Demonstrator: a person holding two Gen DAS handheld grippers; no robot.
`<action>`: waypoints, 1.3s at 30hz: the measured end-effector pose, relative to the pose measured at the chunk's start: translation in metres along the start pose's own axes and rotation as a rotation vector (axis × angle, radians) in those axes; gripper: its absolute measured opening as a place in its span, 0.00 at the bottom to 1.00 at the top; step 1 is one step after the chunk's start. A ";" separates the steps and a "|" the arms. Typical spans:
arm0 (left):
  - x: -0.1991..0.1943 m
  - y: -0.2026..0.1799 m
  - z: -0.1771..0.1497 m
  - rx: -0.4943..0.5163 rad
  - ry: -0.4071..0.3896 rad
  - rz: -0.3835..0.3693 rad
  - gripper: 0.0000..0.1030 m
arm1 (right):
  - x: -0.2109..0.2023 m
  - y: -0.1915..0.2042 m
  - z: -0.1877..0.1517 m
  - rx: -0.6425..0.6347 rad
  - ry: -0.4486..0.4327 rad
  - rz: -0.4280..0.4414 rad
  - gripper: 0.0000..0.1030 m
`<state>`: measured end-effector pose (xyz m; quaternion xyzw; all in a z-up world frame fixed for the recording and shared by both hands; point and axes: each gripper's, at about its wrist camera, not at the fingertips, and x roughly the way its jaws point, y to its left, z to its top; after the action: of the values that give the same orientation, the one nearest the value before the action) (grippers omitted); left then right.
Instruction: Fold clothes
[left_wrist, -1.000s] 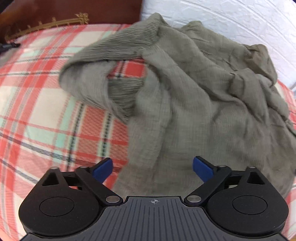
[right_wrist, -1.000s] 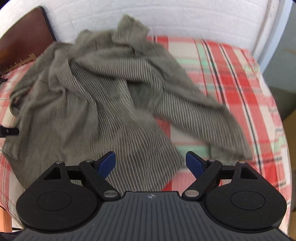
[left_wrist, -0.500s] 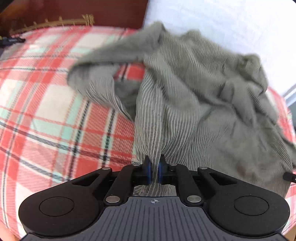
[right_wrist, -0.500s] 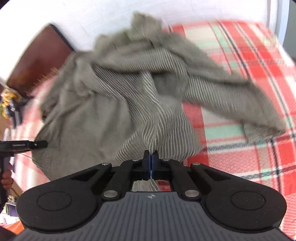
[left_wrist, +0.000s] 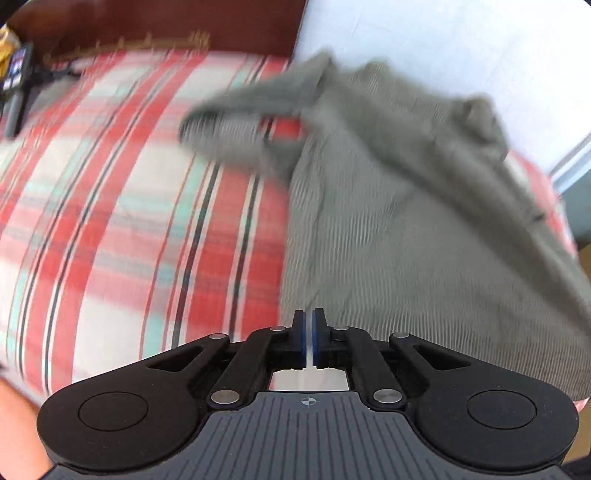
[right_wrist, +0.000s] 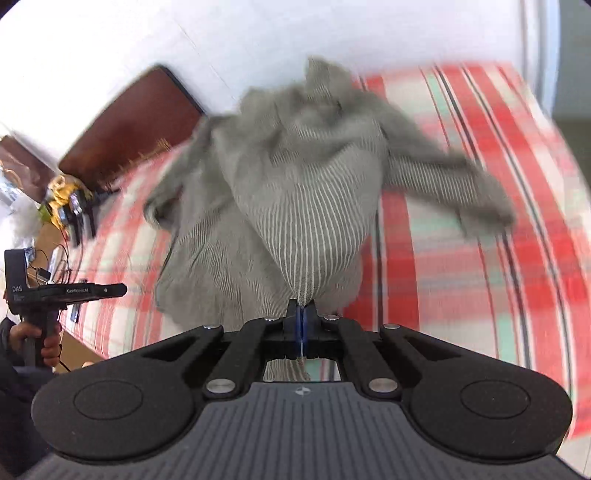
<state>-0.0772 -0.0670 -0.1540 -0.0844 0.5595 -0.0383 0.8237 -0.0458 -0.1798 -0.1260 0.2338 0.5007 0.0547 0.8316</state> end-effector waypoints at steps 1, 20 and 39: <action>0.005 0.003 -0.006 -0.011 0.019 0.008 0.00 | 0.008 -0.002 -0.006 0.006 0.027 -0.010 0.01; 0.066 0.075 0.110 -0.281 -0.187 0.243 0.77 | 0.073 -0.021 -0.047 0.037 0.179 -0.175 0.01; 0.069 0.123 0.144 -0.250 -0.238 0.400 0.02 | 0.047 -0.022 -0.014 0.112 0.012 -0.277 0.41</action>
<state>0.0784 0.0566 -0.1880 -0.0772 0.4644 0.2047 0.8582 -0.0381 -0.1790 -0.1786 0.2083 0.5354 -0.0874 0.8138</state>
